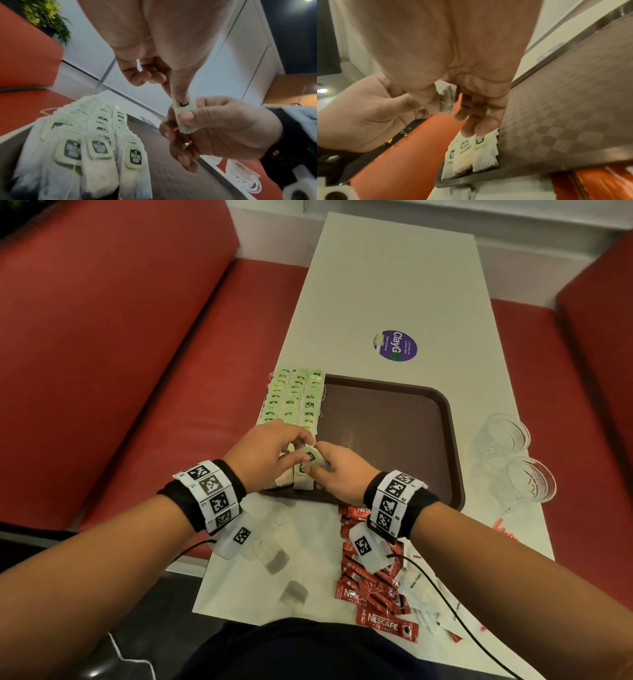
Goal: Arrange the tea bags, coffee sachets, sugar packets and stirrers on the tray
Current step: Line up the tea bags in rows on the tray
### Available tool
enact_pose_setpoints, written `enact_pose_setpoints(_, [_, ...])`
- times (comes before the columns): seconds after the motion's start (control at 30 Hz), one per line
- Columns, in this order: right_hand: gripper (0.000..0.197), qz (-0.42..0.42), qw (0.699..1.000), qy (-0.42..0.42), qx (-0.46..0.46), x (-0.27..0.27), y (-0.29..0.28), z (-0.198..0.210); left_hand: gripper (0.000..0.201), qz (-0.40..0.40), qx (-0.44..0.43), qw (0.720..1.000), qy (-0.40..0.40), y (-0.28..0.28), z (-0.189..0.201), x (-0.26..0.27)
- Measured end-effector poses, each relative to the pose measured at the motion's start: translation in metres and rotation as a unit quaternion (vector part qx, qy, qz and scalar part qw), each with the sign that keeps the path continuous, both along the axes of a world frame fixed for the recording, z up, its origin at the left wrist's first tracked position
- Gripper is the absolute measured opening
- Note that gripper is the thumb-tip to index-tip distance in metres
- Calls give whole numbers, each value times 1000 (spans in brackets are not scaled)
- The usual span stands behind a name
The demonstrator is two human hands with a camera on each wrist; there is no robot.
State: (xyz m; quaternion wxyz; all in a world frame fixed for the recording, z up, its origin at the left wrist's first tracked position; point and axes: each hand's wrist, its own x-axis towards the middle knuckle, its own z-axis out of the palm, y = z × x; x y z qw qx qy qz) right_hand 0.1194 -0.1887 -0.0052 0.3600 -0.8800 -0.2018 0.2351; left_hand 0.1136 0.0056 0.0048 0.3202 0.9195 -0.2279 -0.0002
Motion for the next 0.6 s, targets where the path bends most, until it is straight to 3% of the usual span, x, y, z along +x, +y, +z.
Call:
enact_pose_setpoints(0.13, [17, -23, 999, -48, -9, 3, 1, -6, 11, -24, 26, 999, -32, 3, -1, 2])
enact_pose_setpoints(0.23, [18, -20, 998, -44, -48, 6, 1, -9, 10, -7, 16, 1000, 12, 7, -2, 1])
enact_pose_setpoints(0.3, [30, -15, 995, -20, -97, 7, -2, -13, 10, 5, 25, 998, 57, 12, -5, 2])
enact_pose_setpoints(0.47, [34, 17, 981, 25, -190, 8, -6, -22, 20, -1, 157, 968, 197, 18, -25, 9])
enact_pose_setpoints(0.6, [28, 34, 977, 34, -207, 9, 0, -23, 26, 18, 222, 955, 197, 12, -36, 12])
